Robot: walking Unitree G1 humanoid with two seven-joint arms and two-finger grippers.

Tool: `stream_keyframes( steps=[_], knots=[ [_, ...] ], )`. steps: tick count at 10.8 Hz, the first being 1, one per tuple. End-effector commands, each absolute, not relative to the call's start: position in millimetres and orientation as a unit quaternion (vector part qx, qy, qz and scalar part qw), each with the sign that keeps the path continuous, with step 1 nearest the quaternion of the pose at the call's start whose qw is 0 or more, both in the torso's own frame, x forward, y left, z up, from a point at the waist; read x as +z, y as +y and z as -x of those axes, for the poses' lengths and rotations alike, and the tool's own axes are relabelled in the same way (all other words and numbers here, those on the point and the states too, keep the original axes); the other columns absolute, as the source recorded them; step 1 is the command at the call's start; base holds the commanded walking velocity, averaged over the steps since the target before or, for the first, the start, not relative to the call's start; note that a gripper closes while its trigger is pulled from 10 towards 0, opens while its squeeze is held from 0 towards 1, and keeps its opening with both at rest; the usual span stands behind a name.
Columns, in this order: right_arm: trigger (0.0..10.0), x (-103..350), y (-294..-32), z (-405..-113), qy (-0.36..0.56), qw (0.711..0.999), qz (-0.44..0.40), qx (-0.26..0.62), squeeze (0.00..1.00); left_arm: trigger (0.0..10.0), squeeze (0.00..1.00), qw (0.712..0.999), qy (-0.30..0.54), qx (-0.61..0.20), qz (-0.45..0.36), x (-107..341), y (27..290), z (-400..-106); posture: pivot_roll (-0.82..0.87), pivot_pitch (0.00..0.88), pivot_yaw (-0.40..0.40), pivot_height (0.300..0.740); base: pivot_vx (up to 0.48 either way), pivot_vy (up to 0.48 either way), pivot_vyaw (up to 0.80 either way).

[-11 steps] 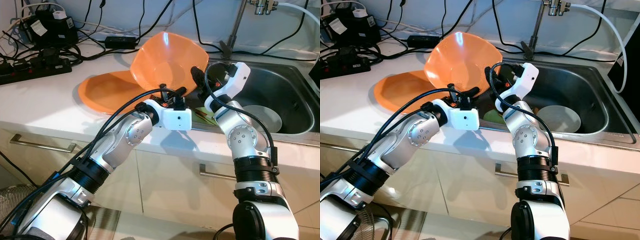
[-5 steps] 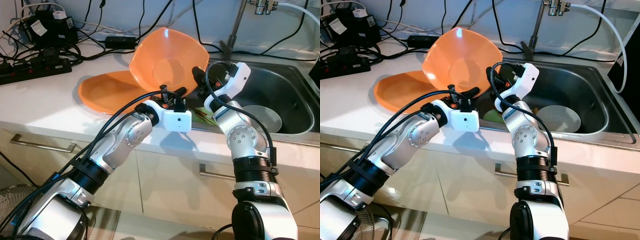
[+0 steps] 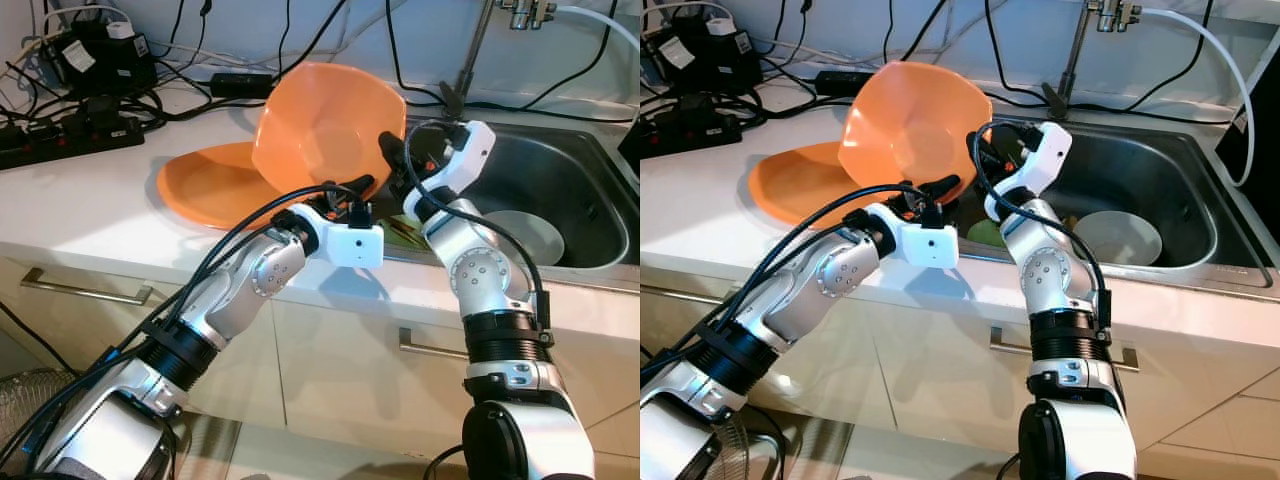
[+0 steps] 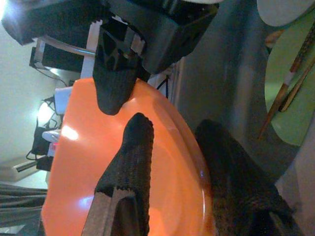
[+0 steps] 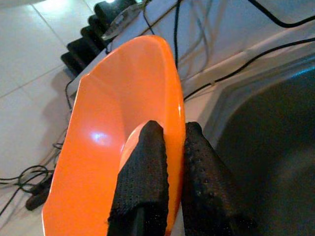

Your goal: Kitchen organization

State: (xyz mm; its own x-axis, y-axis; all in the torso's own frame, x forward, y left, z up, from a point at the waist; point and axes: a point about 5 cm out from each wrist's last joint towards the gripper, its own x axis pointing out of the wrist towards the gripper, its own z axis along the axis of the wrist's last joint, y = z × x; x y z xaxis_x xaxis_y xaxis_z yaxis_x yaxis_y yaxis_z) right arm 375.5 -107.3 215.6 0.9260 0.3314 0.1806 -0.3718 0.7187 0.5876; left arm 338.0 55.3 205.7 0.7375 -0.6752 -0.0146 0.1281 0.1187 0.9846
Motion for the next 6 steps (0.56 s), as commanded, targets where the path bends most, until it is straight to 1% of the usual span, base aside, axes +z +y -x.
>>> stream_keyframes(
  steps=[1,3,4,5,6],
  knots=[
    [0.0,213.9,-119.4,-379.2,-0.034,0.934,-0.323,0.151,0.00,10.0,1.00,0.715,-0.262,-0.262,-0.593,224.9,53.8,-336.4,0.22,0.028,-0.001,0.740,0.000,0.000,0.00],
    [0.0,216.9,-133.9,-385.0,-0.051,0.940,-0.325,0.092,0.00,10.0,1.00,0.723,-0.263,-0.262,-0.583,224.8,53.6,-335.4,0.22,0.032,-0.002,0.740,0.000,0.000,0.00],
    [0.0,219.1,-145.2,-389.3,-0.061,0.941,-0.330,0.048,0.00,10.0,0.24,0.729,-0.258,-0.262,-0.578,223.4,54.5,-335.3,0.22,0.032,-0.002,0.740,0.000,0.000,0.00],
    [0.0,219.3,-152.9,-392.7,-0.063,0.942,-0.330,0.021,0.00,10.0,0.00,0.730,-0.255,-0.264,-0.576,221.4,55.3,-335.0,0.22,0.033,-0.004,0.740,0.000,0.000,0.00],
    [0.0,219.0,-164.3,-396.9,-0.066,0.949,-0.307,-0.019,0.00,10.0,0.00,0.743,-0.247,-0.268,-0.561,219.0,55.7,-333.9,0.22,0.033,-0.005,0.740,0.000,0.000,0.00]
  ],
)
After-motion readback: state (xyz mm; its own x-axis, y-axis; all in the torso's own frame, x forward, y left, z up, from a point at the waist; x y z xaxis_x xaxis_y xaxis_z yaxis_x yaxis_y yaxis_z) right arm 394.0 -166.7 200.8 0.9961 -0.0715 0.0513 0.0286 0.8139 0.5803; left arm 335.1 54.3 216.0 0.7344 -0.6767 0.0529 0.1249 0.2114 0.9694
